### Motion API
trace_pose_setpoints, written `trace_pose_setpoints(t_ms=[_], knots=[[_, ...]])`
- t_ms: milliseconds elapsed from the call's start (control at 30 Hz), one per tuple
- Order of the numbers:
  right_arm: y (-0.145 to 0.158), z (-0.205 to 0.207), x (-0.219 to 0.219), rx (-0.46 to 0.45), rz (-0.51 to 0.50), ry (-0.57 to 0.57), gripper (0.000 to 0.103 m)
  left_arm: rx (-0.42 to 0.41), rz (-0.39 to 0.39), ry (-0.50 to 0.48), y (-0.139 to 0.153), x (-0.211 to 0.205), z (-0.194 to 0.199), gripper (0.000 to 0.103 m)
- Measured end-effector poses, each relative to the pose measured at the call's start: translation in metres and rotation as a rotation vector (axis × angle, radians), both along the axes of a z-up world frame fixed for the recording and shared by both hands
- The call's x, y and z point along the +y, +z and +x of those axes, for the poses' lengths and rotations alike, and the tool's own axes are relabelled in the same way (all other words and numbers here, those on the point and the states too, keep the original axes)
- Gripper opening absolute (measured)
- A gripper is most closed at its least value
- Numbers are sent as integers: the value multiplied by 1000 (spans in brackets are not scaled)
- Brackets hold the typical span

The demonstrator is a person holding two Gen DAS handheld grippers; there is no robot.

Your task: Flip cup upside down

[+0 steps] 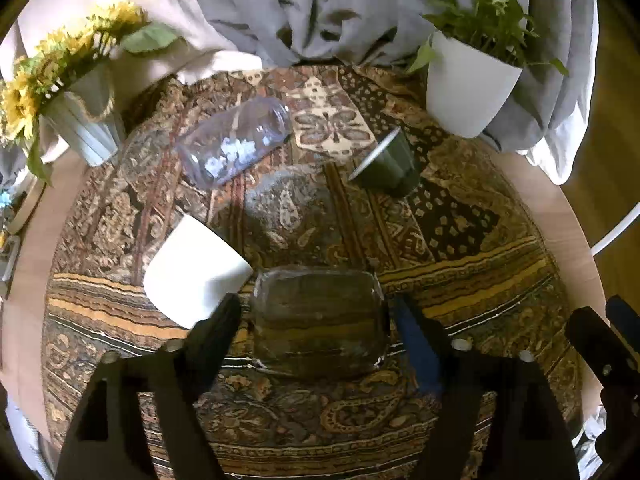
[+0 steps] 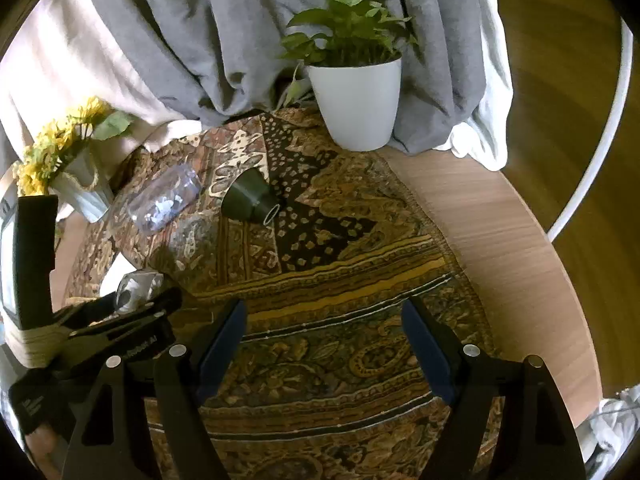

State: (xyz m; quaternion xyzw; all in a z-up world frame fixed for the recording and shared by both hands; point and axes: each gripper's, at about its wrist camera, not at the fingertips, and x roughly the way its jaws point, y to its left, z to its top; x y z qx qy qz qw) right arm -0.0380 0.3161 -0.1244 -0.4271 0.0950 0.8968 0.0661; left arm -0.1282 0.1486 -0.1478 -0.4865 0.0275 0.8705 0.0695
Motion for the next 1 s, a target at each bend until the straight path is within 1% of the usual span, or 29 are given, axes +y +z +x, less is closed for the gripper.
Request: trace_pose_setpoints(t_ms=[100,167,200,300,500,667,867,1000], knots=[[6,4,-4,12,11,-8,80,33,19,5,12,-4,7,92],[11,7,-5,19,8,-14,81,52,20,9,22,-8,13,93],[15,10,-6,27,7,-16,81,68,16,15,29,-11,17,96],[26,16,-11,52,12,-17,86,125,2,37,48,-20,30,102],[56,34,-29,126,19,-11,94,243,-23,78,90,-47,60,103],[83,50,-48,208,6,22,96,336,-24,127,124,-75,87,103],[107,70,-73,276,5,64,98,404,-32,160,148,-98,113,103],[117,79,-84,307,8,78,99,416,-28,184,156,-110,124,103]])
